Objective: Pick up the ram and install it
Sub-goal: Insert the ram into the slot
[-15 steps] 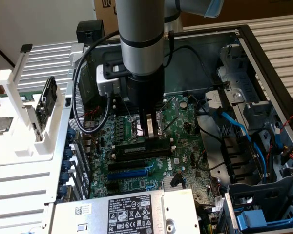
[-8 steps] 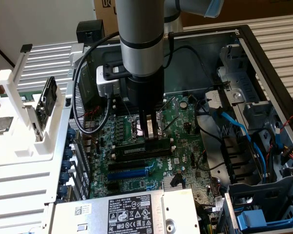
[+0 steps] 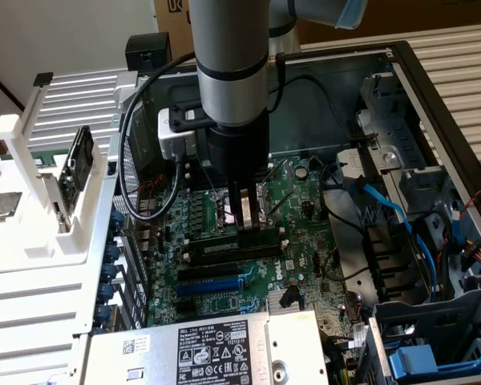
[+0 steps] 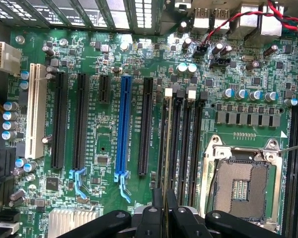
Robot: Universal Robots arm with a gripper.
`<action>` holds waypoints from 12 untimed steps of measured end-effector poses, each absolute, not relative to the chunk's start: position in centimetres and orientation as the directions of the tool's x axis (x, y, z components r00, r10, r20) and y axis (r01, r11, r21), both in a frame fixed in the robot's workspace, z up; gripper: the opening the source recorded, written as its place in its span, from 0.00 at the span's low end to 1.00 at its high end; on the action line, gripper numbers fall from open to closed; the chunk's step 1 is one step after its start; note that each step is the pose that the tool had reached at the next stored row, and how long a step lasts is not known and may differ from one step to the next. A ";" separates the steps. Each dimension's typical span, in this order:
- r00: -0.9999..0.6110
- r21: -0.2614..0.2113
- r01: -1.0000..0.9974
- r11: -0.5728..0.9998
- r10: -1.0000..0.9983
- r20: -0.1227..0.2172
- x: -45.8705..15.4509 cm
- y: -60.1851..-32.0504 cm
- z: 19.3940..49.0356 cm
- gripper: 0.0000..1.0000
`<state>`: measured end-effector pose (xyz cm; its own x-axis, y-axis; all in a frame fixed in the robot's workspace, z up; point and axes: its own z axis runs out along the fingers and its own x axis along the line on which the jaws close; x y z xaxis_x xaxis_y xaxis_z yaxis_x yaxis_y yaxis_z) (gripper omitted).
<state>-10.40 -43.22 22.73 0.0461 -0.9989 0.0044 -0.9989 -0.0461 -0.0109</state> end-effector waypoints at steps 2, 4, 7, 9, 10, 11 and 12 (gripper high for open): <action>0.045 -0.011 -0.999 -0.045 -0.999 0.004 -10.4 -43.2 22.7 0.13; 0.045 -0.011 -0.999 -0.045 -0.999 0.005 -10.4 -43.2 22.7 0.13; 0.045 -0.011 -0.999 -0.045 -0.999 0.004 -10.4 -43.2 22.6 0.13; 0.045 -0.011 -0.999 -0.045 -0.999 0.004 -10.4 -43.2 22.6 0.13; 0.045 -0.011 -0.999 -0.045 -0.999 0.004 -10.4 -43.2 22.5 0.13; 0.045 -0.011 -0.999 -0.045 -0.999 0.004 -10.4 -43.2 22.5 0.13; 0.045 -0.011 -0.999 -0.045 -0.999 0.004 -10.4 -43.2 22.5 0.13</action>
